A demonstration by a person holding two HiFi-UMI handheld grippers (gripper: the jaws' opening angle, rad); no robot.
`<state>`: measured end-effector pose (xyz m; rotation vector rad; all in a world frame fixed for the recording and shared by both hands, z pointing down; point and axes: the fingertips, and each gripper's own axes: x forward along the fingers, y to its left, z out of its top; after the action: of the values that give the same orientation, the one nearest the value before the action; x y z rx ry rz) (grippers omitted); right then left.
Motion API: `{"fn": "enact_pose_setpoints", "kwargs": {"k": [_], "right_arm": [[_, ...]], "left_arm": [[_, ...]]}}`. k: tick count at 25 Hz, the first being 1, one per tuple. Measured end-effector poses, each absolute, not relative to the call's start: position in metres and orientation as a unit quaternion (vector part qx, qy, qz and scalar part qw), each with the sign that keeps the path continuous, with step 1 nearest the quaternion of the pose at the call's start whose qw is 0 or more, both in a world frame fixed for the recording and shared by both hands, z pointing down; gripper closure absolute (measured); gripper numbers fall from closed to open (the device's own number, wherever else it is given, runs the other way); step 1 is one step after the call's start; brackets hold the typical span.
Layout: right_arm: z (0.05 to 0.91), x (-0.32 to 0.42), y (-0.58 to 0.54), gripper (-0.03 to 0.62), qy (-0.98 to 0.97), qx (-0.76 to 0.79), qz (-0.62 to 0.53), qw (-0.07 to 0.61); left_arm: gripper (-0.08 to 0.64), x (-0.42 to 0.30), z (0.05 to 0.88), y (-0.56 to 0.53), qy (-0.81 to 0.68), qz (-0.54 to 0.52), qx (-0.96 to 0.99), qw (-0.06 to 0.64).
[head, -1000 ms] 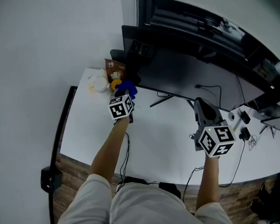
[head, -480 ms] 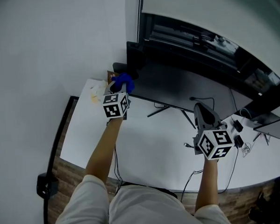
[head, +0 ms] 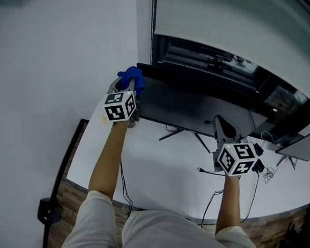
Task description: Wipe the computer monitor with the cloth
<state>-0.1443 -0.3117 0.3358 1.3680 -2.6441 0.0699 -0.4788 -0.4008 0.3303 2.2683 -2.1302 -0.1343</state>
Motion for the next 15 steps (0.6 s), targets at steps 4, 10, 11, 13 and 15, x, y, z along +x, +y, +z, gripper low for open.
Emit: {"fn": "enact_pose_setpoints", "kwargs": {"k": [4, 10, 11, 13, 15], "right_arm": [[0.32, -0.133, -0.304, 0.577, -0.889, 0.452, 0.015, 0.077], [0.291, -0.106, -0.291, 0.577, -0.886, 0.459, -0.01, 0.066], [0.287, -0.102, -0.289, 0.577, -0.885, 0.461, -0.014, 0.066], [0.279, -0.093, -0.285, 0.577, -0.882, 0.465, -0.022, 0.068], [0.273, -0.083, -0.282, 0.577, -0.879, 0.47, -0.029, 0.068]], "left_arm": [[0.503, -0.475, 0.295, -0.391, -0.687, -0.051, 0.724, -0.008], [0.503, -0.447, 0.255, -0.362, -0.685, -0.069, 0.724, -0.041], [0.503, -0.437, 0.25, -0.356, -0.68, -0.066, 0.729, -0.049], [0.503, -0.414, 0.239, -0.344, -0.665, -0.061, 0.742, -0.066], [0.503, -0.388, 0.23, -0.331, -0.647, -0.06, 0.756, -0.079]]}}
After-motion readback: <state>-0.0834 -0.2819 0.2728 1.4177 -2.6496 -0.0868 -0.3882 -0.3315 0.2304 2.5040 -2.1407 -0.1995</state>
